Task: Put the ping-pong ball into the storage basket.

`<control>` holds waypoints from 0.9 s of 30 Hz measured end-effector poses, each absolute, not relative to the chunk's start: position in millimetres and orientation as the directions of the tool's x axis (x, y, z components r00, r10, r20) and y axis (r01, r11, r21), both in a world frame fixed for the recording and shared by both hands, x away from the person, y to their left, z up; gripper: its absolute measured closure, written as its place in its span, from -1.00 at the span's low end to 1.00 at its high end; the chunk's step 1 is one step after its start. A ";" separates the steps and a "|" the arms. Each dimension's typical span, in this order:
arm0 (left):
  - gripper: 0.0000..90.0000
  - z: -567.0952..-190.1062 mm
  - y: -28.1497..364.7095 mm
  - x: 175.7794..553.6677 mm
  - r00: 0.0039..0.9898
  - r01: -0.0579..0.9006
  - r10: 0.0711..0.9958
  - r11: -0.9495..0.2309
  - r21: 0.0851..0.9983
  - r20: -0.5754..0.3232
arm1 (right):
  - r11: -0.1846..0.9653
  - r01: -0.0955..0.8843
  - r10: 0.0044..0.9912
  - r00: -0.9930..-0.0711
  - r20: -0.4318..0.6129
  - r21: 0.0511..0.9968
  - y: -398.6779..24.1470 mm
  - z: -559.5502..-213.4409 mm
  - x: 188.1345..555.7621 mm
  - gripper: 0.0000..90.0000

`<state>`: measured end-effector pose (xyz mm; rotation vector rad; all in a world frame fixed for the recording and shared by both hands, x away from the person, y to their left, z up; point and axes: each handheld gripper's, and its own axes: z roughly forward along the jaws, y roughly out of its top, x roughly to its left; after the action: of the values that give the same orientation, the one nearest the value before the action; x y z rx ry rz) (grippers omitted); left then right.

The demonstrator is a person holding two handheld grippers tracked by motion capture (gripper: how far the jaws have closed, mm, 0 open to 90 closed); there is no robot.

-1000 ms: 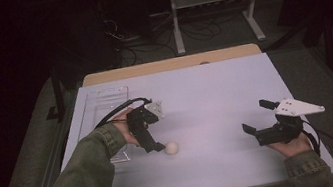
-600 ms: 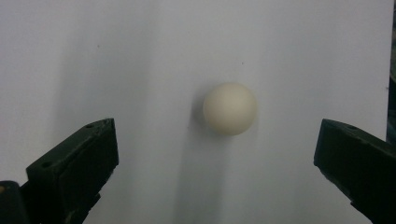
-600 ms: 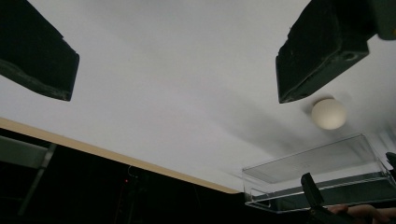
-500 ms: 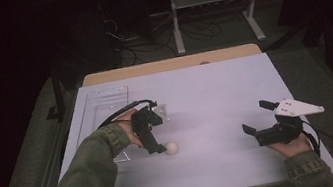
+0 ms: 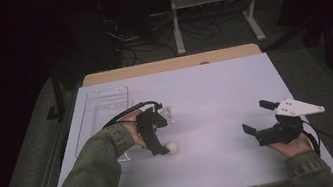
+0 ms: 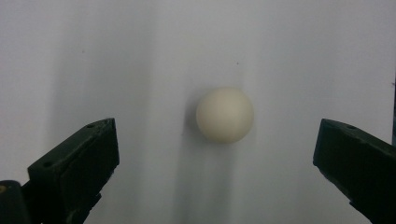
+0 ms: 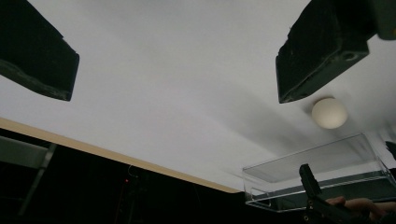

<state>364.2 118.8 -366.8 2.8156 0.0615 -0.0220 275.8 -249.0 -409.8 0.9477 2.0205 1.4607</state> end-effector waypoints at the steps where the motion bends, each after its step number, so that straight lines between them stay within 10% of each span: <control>1: -1.00 -367.5 117.8 363.6 0.999 0.043 0.035 -0.947 0.317 -0.030 | 0.194 0.258 0.759 -0.651 0.022 0.946 -249.3 -409.8 275.8 -1.00; 27: -1.00 -381.6 105.5 359.7 1.000 0.002 -0.006 -0.963 0.270 -0.028 | 0.195 0.258 0.756 -0.654 0.023 0.946 -249.4 -409.7 275.5 -1.00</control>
<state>359.7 105.5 -381.6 2.8674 -0.0036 -0.0421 275.5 -249.4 -409.7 0.9447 2.0238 1.4637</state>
